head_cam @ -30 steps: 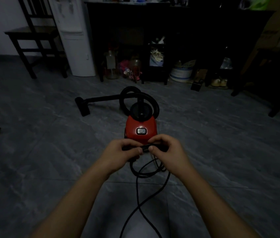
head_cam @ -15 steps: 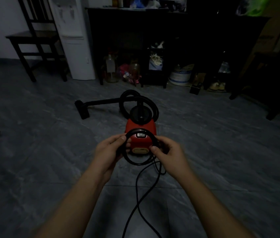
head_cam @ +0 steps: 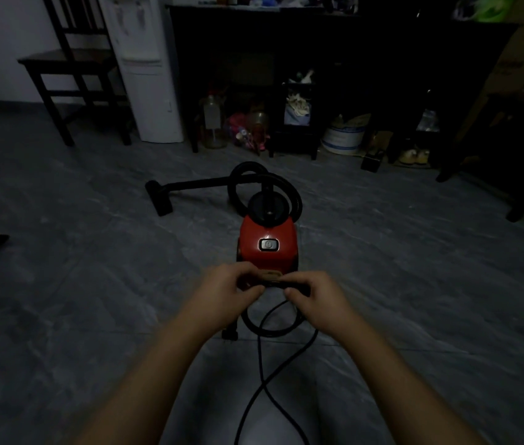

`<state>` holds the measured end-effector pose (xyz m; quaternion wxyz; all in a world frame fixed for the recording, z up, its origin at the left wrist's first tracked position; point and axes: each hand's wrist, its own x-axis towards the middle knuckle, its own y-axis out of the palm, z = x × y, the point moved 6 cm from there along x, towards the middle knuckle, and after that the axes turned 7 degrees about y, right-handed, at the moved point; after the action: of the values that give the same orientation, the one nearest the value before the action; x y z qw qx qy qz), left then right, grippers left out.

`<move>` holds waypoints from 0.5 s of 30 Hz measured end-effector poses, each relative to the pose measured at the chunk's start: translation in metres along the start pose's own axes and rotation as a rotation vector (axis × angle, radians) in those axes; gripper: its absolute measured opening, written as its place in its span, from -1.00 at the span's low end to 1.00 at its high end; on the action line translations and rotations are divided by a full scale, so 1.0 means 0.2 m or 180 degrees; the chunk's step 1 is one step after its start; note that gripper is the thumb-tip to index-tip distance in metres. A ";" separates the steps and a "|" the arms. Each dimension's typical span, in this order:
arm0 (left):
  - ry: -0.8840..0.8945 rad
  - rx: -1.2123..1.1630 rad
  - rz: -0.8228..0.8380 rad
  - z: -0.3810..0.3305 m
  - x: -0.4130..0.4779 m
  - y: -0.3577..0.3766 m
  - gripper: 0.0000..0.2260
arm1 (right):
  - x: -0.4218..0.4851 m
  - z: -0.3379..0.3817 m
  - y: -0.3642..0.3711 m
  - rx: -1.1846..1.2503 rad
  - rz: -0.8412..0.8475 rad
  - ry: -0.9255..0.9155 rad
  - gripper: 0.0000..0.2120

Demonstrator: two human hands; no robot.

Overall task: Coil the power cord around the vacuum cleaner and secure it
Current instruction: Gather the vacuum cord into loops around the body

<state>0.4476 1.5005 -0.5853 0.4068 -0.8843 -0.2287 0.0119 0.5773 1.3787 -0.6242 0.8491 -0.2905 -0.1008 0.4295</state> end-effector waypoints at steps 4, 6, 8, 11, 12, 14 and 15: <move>0.0021 0.0317 0.0165 0.00 0.00 0.01 -0.84 | 0.00 0.02 0.02 -0.0036 0.0085 -0.0010 -0.74; 0.0010 0.0348 0.0171 0.00 0.00 0.00 -0.83 | -0.01 0.04 0.01 0.0158 0.0084 -0.0002 -0.76; 0.0013 0.0290 0.0186 -0.01 0.00 0.00 -0.80 | -0.01 0.06 -0.01 0.0323 0.0062 0.0006 -0.77; -0.0019 0.0292 0.0220 -0.02 -0.01 0.00 -0.76 | -0.02 0.08 -0.03 0.0529 0.0009 -0.0029 -0.79; -0.0023 0.0309 0.0212 -0.02 -0.01 0.00 -0.75 | -0.02 0.08 -0.03 0.0572 -0.0031 -0.0057 -0.80; -0.0056 0.0273 0.0187 -0.02 0.00 0.00 -0.75 | -0.03 0.10 -0.05 0.0612 -0.0116 -0.0138 -0.79; -0.0088 0.0218 0.0190 -0.02 0.00 0.00 -0.75 | -0.03 0.11 -0.06 0.0627 -0.0154 -0.0181 -0.77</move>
<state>0.4490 1.4975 -0.5834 0.4331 -0.8761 -0.2072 0.0440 0.5727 1.3776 -0.6001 0.8804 -0.1909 -0.0892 0.4248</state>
